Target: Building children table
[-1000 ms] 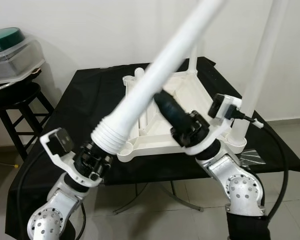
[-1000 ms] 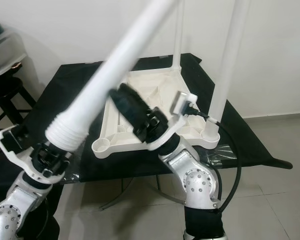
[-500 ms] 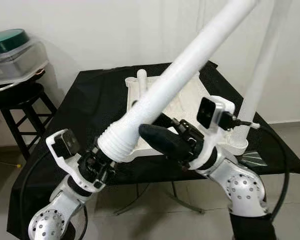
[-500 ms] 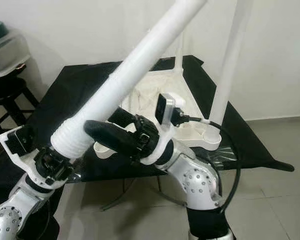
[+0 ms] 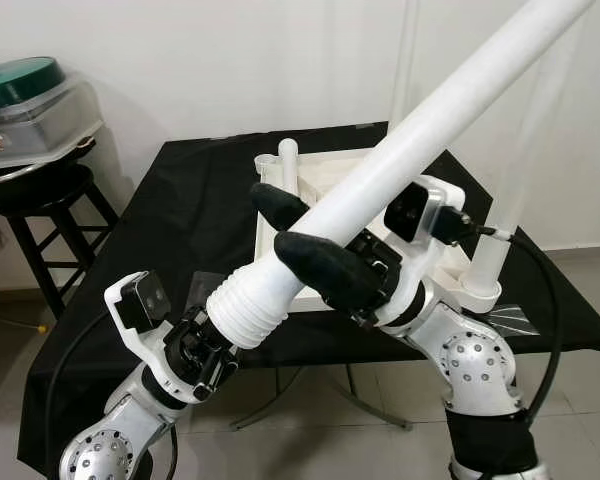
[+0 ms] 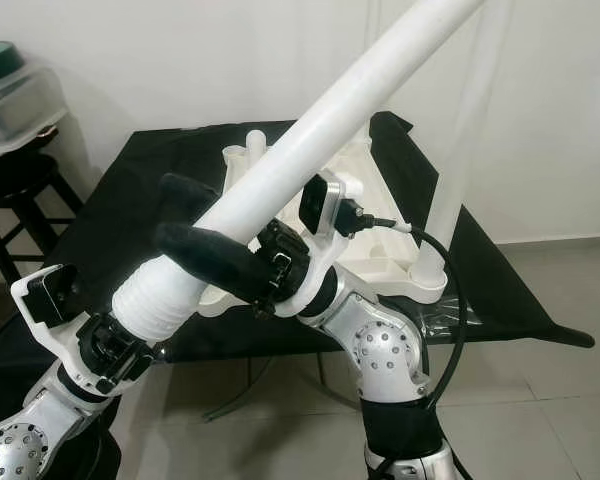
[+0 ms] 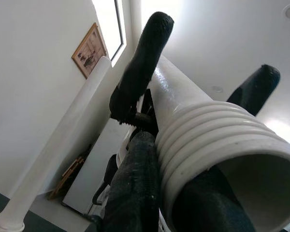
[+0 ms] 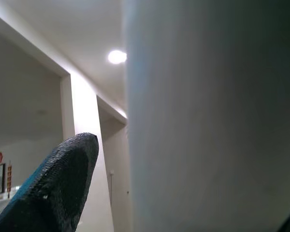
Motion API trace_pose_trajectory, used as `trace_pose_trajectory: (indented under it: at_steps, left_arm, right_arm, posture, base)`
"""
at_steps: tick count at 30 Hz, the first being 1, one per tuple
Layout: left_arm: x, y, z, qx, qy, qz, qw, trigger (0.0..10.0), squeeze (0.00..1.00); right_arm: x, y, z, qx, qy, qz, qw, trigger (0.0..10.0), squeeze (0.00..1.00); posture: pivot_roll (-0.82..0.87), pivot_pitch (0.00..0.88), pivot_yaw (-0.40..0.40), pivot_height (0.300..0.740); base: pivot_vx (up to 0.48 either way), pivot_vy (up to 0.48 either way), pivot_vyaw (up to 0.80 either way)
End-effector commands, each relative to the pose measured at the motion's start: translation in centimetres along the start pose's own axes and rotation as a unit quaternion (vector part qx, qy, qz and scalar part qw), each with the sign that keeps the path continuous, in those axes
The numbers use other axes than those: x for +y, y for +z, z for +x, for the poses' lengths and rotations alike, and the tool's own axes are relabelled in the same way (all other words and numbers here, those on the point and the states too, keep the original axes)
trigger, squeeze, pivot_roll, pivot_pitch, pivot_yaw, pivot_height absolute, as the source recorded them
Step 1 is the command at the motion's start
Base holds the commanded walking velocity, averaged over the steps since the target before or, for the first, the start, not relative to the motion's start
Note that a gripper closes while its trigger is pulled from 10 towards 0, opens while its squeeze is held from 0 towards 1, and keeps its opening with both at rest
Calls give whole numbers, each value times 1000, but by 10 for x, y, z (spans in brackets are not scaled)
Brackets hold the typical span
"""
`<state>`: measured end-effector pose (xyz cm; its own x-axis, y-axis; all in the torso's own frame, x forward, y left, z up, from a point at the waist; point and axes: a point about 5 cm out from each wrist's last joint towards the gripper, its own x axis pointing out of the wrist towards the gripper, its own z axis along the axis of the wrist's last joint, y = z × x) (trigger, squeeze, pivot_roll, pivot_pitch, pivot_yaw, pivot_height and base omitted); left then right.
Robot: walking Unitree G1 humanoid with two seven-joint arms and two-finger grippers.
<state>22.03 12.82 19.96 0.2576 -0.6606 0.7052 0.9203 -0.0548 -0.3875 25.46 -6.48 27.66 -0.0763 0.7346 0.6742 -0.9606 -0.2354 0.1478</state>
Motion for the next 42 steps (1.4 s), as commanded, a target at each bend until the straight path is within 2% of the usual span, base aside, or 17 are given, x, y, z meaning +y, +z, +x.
trace_pose_trajectory:
  at_steps: [1,2,22,23,27,31,34,39,42]
  left_arm:
    - [-2,-2,0,17,-3,2,1000,10000,0]
    - [-2,-3,0,19,-4,2,1000,10000,0]
    - [-2,-5,4,17,-8,1,1000,10000,4]
    - [-3,-5,4,17,-12,-4,1000,10000,1000]
    - [-2,-4,2,17,-9,-7,1000,10000,1000]
    - [-1,-3,-18,27,8,-13,1000,10000,1000]
    - [-1,-3,-21,29,10,-13,999,10000,1000]
    - [0,2,-46,37,41,-4,998,10000,1000]
    - [0,3,-54,39,51,-3,998,10000,1000]
  right_arm:
    - [2,0,7,-5,17,7,1000,10000,0]
    - [2,0,8,-10,20,11,1000,0,0]
    - [0,-5,12,-12,15,29,999,0,0]
    - [0,-5,12,-14,10,28,999,0,0]
    - [-2,-3,12,-18,2,24,1000,0,0]
    - [-5,13,12,-42,-10,2,999,0,0]
    - [-5,15,12,-45,-10,-1,999,0,0]
    - [0,31,14,-59,3,-22,998,0,0]
    - [0,35,14,-60,0,-33,998,0,0]
  posture:
    - [-48,18,59,740]
    - [-50,17,59,740]
    - [-52,20,57,740]
    - [-53,20,56,740]
    - [-54,21,56,740]
    - [-61,26,57,740]
    - [-61,26,57,740]
    - [-63,29,61,740]
    - [-62,29,61,740]
  base:
    - [0,0,0]
    - [0,0,0]
    - [0,0,0]
    - [0,0,0]
    - [0,0,0]
    - [0,0,0]
    - [0,0,0]
    - [0,0,0]
    - [0,0,0]
